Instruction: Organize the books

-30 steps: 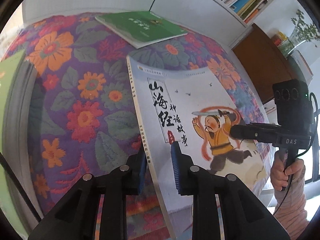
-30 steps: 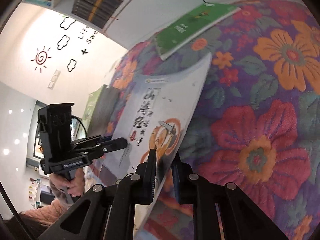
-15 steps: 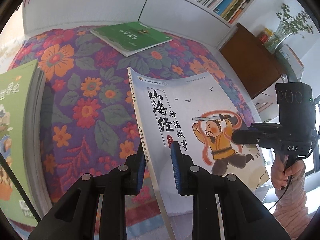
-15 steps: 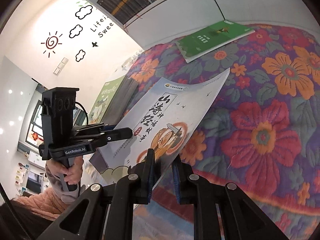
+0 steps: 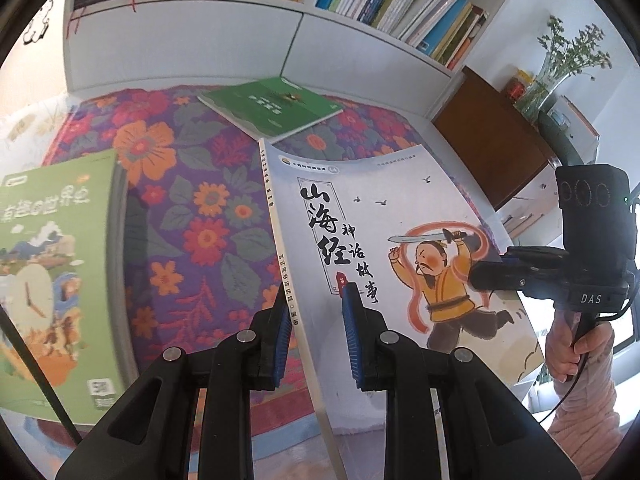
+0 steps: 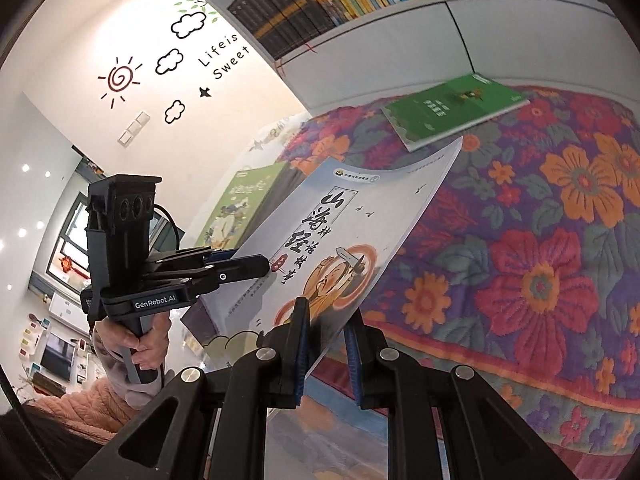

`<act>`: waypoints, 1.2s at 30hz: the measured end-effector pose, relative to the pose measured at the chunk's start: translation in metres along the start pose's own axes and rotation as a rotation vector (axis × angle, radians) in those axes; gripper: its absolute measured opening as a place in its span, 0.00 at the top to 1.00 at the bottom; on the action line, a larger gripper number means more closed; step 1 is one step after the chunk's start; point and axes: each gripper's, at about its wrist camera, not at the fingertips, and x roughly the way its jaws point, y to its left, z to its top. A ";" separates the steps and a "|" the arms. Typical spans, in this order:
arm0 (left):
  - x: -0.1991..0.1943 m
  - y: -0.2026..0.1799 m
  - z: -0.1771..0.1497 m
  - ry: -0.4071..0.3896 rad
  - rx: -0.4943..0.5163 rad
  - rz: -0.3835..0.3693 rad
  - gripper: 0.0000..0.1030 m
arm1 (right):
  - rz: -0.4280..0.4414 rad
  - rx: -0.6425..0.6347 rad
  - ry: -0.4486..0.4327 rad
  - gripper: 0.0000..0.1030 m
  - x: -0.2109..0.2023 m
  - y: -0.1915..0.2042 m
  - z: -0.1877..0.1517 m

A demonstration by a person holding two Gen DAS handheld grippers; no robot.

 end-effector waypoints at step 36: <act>-0.117 0.216 -0.031 -0.239 -0.243 0.150 0.80 | 0.121 -0.256 0.082 0.82 0.204 0.153 0.098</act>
